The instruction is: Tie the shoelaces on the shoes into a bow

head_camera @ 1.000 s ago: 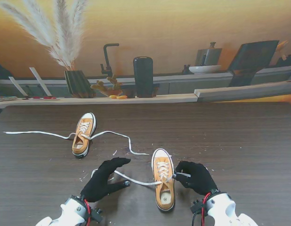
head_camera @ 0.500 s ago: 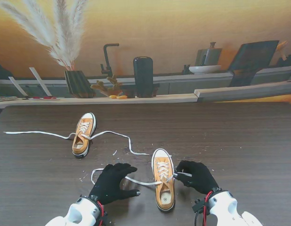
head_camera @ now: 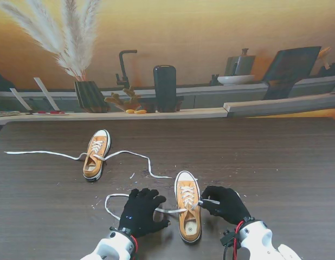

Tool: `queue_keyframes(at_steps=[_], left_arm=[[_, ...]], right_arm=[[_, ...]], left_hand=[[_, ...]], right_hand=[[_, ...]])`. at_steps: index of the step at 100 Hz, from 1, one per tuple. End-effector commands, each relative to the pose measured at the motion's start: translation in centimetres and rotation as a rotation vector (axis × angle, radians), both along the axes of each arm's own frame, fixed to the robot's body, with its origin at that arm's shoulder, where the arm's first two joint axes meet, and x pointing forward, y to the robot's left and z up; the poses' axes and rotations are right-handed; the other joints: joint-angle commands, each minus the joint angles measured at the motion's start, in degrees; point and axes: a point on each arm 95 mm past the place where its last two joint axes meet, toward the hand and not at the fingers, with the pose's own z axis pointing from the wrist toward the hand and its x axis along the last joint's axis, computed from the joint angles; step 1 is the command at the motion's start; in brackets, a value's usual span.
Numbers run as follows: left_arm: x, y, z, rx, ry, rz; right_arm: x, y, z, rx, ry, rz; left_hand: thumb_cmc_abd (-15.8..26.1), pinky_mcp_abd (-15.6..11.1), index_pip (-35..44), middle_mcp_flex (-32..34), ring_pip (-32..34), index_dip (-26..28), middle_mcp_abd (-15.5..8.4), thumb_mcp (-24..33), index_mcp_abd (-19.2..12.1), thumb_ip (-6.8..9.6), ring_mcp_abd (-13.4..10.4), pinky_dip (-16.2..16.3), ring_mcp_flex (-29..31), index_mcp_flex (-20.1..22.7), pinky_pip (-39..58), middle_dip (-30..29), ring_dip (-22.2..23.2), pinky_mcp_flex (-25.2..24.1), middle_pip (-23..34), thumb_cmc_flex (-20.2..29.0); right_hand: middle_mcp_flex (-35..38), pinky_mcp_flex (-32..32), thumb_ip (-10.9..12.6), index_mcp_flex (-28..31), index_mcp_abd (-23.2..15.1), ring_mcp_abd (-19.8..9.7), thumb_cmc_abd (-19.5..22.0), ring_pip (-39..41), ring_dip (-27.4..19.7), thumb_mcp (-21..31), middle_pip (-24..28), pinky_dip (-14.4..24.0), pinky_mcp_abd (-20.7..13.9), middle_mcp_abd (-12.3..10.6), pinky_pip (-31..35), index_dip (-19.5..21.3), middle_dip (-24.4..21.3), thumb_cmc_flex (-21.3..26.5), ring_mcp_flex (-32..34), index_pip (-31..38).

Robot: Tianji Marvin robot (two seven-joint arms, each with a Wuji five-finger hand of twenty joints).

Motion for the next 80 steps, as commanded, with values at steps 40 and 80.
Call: queue_keyframes(at_steps=[40, 80], left_arm=[[1.7, -0.9, -2.0, 0.069, 0.026, 0.011], [2.8, -1.9, -3.4, 0.075, 0.047, -0.011]], right_arm=[[-0.4, -0.4, 0.2, 0.006, 0.007, -0.002], [-0.6, -0.6, 0.3, 0.012, 0.007, -0.001]], left_hand=[[0.59, -1.91, 5.52, 2.75, 2.44, 3.01, -0.09, 3.82, -2.31, 0.78, -0.18, 3.93, 2.15, 2.62, 3.76, 1.98, 1.90, 2.06, 2.18, 2.56], [2.90, -2.45, 8.76, 5.08, 3.97, 3.35, -0.55, 3.64, -4.58, 0.24, -0.48, 4.70, 3.33, 3.96, 9.40, 2.44, 1.96, 0.33, 3.68, 5.49]], right_hand=[[-0.75, 1.35, -0.46, 0.45, -3.24, -8.40, 0.93, 0.33, 0.62, -1.12, -0.57, -0.44, 0.44, 5.44, 11.91, 0.37, 0.96, 0.46, 2.17, -0.51], [-0.65, 1.31, -0.45, 0.62, -3.28, -8.40, 0.99, 0.44, 0.32, -1.14, -0.65, -0.54, 0.52, 5.50, 11.57, 0.47, 0.98, 0.49, 2.13, -0.64]])
